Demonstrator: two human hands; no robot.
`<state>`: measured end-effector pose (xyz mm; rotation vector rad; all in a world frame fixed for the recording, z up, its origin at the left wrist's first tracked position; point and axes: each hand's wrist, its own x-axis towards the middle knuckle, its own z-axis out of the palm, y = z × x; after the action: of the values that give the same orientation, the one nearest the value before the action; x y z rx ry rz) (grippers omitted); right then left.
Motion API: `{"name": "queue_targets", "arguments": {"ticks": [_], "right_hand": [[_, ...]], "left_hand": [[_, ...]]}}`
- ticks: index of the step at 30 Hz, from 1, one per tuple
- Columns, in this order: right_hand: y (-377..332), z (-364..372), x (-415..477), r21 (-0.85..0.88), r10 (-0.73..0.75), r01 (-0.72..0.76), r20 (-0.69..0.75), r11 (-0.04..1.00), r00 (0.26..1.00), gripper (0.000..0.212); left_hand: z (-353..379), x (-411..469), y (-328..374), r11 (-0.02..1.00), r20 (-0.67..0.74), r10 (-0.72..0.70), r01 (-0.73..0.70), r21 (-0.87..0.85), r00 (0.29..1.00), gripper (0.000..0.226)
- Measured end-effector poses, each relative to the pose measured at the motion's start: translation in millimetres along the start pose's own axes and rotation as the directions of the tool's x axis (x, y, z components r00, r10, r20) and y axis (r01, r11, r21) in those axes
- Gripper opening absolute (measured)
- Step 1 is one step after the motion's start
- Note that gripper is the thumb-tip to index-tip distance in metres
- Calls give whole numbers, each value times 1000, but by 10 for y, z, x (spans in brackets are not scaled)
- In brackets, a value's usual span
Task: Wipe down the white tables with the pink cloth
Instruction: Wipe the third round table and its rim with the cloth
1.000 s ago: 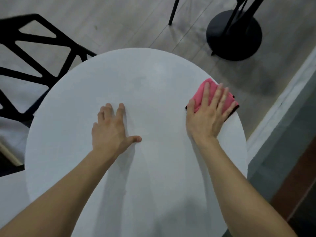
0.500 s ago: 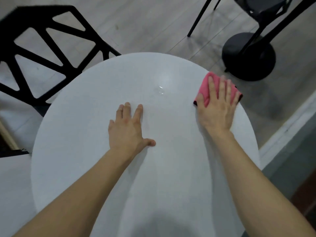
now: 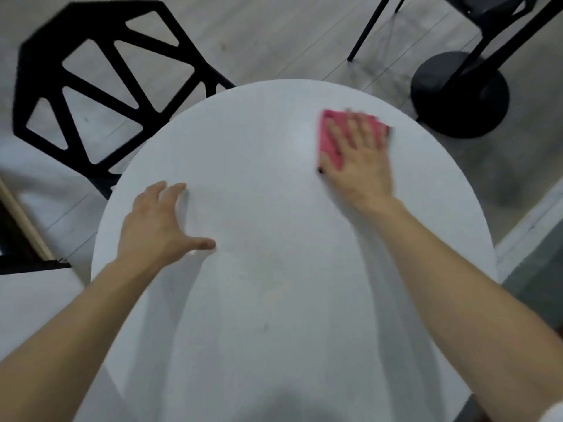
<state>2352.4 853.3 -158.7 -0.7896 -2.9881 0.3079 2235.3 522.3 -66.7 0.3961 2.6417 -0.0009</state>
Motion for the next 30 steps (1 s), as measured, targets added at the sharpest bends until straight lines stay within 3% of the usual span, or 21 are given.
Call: {"name": "queue_targets", "arguments": {"ticks": [2, 4, 5, 6, 7, 9, 10, 12, 14, 16, 18, 20, 22, 24, 25, 26, 28, 30], "right_hand": [[502, -96, -305, -17, 304, -305, -40, 952, 952, 73], [343, -95, -327, -3, 550, -552, -81, 834, 831, 74], [39, -49, -246, 8, 602, -603, -90, 797, 794, 75], [-368, 10, -137, 0, 580, -582, -85, 813, 810, 76], [-833, 102, -21, -12, 491, -493, -71, 870, 868, 77], [-1789, 303, 160, -1, 158, -158, -8, 987, 987, 76], [-2172, 367, 162, 4, -33, 33, 53, 999, 998, 73], [-2426, 408, 132, 16, -325, 326, 132, 945, 936, 71], [-2068, 346, 121, 42, -396, 394, 105, 918, 912, 70], [-1369, 215, 41, 22, -195, 194, 41, 981, 980, 70], [-619, 25, -100, -26, 112, -112, 18, 993, 994, 71], [-377, -82, -81, -30, 407, -406, 1, 913, 914, 73], [-821, 5, 160, -24, 548, -549, -34, 836, 836, 73], [-1652, 214, 462, -36, 356, -357, -43, 933, 934, 70], [-2102, 330, 597, -29, 149, -149, -14, 988, 989, 69], [-2509, 429, 691, -23, -70, 71, 37, 997, 997, 67], [-2957, 507, 784, 4, -378, 382, 154, 924, 913, 63], [-2769, 467, 863, 37, -463, 462, 148, 886, 874, 63]], "left_hand": [[7, 11, -212, 998, 42, -35, 33, 52, 999, 147], [49, 16, -312, 998, 38, -31, 29, 62, 999, 152], [71, 17, -326, 999, 38, -26, 24, 48, 999, 154], [90, 19, -334, 999, 38, -28, 27, 34, 999, 155], [105, 29, -338, 999, 32, -31, 30, 25, 999, 155], [121, 51, -356, 999, 8, -31, 31, 19, 999, 156], [131, 51, -380, 999, -3, -29, 29, 24, 1000, 156], [153, 55, -423, 999, -10, -24, 24, 49, 1000, 160], [147, 49, -432, 997, 7, -22, 22, 71, 1000, 163], [141, 42, -437, 997, 10, -13, 12, 82, 1000, 162], [136, 30, -426, 996, 6, 3, -4, 86, 1000, 162], [143, 38, -434, 996, -1, 10, -10, 86, 1000, 162], [155, 50, -441, 997, -5, 16, -16, 77, 1000, 162], [175, 52, -454, 997, -18, 17, -15, 77, 1000, 162], [184, 50, -457, 997, -22, 14, -13, 76, 1000, 162], [191, 43, -457, 997, -20, 10, -8, 74, 1000, 161], [193, 27, -451, 997, -11, -7, 8, 74, 1000, 160], [159, 17, -437, 998, 2, -19, 18, 68, 1000, 161]]}}
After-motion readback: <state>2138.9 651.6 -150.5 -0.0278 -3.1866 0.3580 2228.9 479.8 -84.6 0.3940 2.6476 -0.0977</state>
